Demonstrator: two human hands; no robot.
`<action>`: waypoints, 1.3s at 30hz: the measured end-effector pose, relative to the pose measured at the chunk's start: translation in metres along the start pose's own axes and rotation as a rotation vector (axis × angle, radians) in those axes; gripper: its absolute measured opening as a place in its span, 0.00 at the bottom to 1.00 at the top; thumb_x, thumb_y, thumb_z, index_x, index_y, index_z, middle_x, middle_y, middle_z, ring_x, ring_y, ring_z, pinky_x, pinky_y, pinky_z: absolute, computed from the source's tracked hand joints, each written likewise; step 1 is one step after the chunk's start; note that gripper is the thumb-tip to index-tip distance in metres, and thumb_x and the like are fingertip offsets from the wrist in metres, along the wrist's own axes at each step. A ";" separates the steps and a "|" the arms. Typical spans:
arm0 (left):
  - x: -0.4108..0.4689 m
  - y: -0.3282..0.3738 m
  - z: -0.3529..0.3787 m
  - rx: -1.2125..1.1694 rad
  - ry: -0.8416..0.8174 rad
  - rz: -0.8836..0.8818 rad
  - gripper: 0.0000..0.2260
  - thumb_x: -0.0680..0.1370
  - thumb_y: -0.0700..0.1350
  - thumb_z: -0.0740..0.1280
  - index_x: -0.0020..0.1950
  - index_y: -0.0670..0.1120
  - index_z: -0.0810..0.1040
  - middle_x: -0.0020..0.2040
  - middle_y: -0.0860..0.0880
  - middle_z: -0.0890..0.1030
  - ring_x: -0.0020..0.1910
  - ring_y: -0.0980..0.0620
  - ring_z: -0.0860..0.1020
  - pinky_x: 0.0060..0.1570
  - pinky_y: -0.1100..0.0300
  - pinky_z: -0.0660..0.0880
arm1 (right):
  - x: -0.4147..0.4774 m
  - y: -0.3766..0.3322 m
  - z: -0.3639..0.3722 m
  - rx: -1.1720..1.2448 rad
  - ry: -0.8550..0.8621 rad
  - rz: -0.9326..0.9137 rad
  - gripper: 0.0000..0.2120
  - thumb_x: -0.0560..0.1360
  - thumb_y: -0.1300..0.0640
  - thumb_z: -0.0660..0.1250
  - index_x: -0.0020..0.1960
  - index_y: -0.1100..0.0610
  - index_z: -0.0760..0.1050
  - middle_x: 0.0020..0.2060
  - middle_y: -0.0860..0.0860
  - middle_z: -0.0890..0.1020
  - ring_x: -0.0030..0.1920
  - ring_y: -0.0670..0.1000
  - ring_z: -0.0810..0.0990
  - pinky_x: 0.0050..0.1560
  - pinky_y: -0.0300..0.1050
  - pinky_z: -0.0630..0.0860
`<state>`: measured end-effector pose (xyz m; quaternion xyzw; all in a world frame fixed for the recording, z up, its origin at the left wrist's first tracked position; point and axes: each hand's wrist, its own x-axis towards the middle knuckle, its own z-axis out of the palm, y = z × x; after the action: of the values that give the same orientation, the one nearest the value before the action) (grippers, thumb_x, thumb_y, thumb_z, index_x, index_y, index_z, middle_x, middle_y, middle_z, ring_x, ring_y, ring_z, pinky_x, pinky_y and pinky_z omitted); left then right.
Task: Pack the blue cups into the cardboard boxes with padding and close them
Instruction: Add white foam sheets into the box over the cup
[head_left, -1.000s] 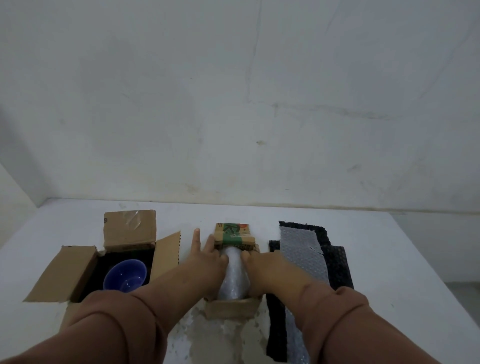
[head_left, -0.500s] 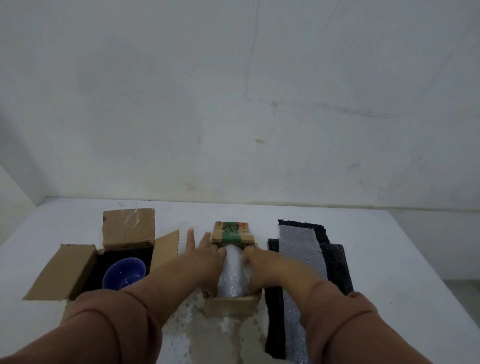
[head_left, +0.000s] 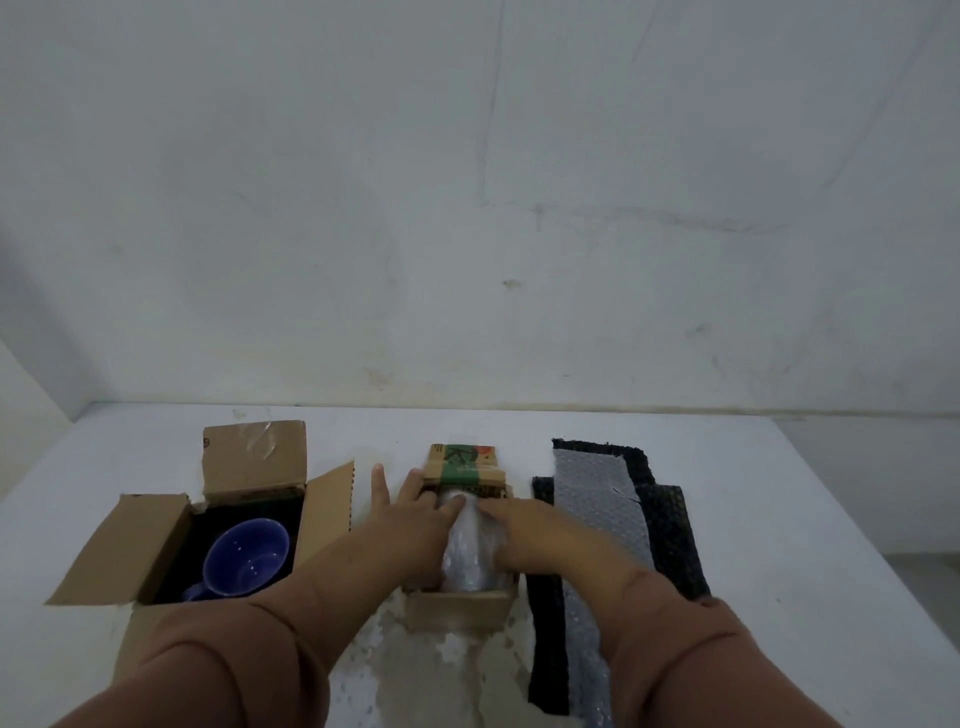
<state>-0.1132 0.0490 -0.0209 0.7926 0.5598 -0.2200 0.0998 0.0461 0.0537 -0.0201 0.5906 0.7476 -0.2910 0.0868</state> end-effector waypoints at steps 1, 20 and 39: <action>-0.003 0.003 -0.004 -0.039 0.008 -0.013 0.39 0.74 0.48 0.67 0.78 0.51 0.46 0.76 0.44 0.56 0.77 0.40 0.40 0.66 0.28 0.33 | -0.007 0.010 -0.003 0.216 0.090 -0.017 0.28 0.73 0.59 0.65 0.71 0.49 0.64 0.68 0.51 0.72 0.64 0.53 0.73 0.62 0.44 0.70; 0.043 0.148 0.043 -1.592 -0.249 -0.231 0.07 0.76 0.39 0.64 0.39 0.44 0.71 0.39 0.43 0.72 0.35 0.50 0.69 0.34 0.60 0.64 | -0.072 0.125 0.076 0.236 0.212 0.355 0.27 0.77 0.53 0.61 0.74 0.55 0.59 0.74 0.53 0.57 0.71 0.56 0.60 0.69 0.38 0.57; -0.010 0.112 -0.048 -1.631 0.340 0.146 0.36 0.73 0.32 0.67 0.73 0.57 0.56 0.44 0.45 0.75 0.40 0.51 0.75 0.39 0.59 0.74 | -0.096 0.111 -0.019 1.359 0.520 0.104 0.24 0.70 0.75 0.62 0.60 0.52 0.71 0.51 0.54 0.77 0.49 0.53 0.77 0.43 0.44 0.73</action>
<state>-0.0004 0.0207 0.0159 0.5286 0.4982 0.3836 0.5703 0.1809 -0.0008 0.0042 0.5989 0.3693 -0.5368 -0.4655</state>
